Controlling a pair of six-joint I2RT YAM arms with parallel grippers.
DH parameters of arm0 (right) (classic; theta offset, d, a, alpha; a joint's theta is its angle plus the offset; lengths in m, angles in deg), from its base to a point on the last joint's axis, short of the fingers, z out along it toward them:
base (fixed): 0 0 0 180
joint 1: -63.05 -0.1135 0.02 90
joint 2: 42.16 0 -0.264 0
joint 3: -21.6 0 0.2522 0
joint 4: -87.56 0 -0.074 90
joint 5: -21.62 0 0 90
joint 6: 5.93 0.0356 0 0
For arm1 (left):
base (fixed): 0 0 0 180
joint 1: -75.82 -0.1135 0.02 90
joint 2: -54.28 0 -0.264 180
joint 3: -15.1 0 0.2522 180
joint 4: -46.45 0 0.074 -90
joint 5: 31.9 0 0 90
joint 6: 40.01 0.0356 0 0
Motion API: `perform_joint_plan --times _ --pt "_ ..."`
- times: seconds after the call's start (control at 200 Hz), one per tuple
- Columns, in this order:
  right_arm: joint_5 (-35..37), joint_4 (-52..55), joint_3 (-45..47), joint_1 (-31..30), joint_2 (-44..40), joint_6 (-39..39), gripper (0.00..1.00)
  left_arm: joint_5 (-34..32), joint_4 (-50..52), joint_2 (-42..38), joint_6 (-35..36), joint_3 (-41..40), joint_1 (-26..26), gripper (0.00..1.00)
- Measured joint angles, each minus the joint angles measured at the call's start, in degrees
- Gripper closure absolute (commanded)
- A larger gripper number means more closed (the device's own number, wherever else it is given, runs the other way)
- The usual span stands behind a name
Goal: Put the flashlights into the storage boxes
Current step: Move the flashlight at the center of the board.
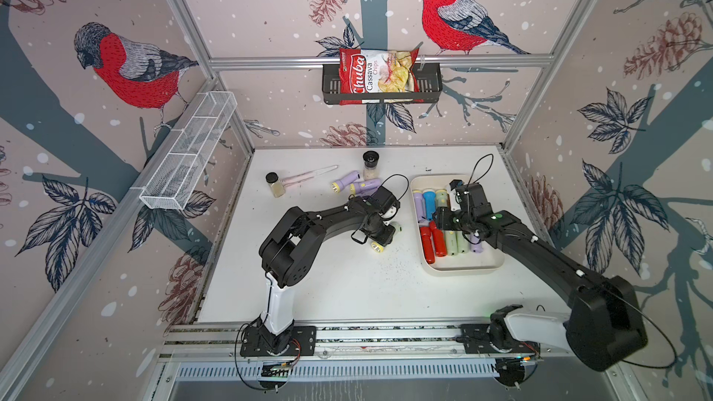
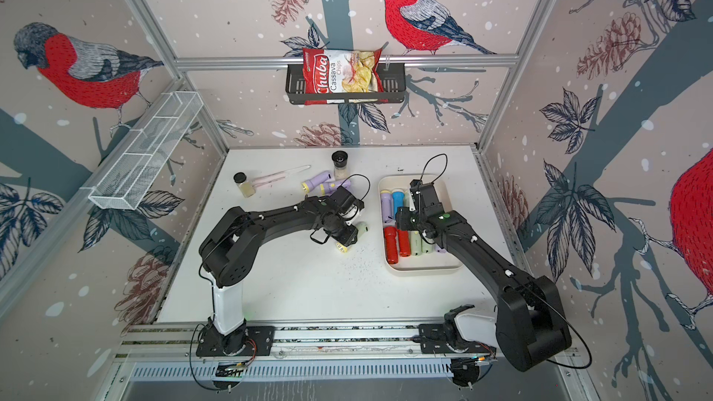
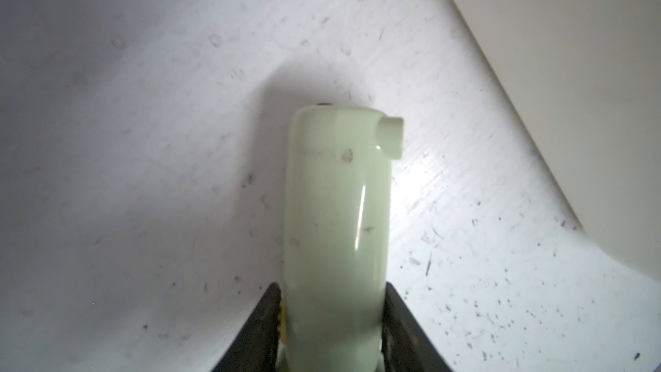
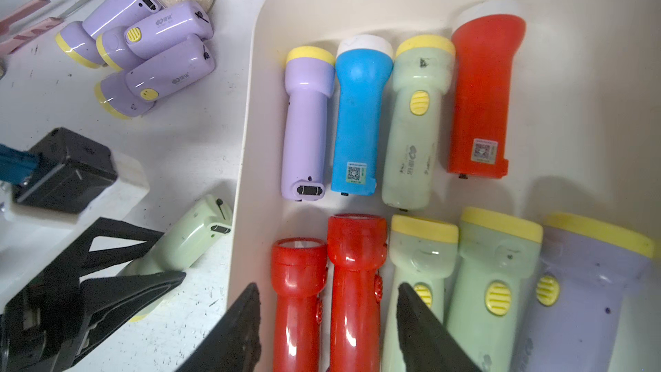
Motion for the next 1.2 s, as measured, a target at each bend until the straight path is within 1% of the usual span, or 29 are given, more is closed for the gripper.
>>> perform_joint_plan --times 0.375,0.51,0.825,1.031,1.201 --pt "0.4 0.0 -0.4 -1.2 -1.0 0.2 0.39 2.2 1.6 -1.1 4.4 -2.2 3.9 0.54" --pt "0.8 -0.4 -0.5 -1.7 -1.8 0.2 0.39 3.1 2.1 -2.0 5.9 -3.4 4.5 0.52" --pt "3.0 -0.5 -0.7 -4.7 -4.0 -0.1 0.39 4.7 1.8 -2.7 6.2 -4.3 4.9 0.49" --pt "4.1 -1.4 -0.7 -5.6 -5.0 -0.3 0.39 4.5 1.2 -3.3 6.1 -5.5 4.9 0.43" --pt "5.2 -1.6 -0.7 -6.4 -6.0 -0.9 0.39 4.4 0.1 -5.7 5.7 -6.6 4.9 0.4"
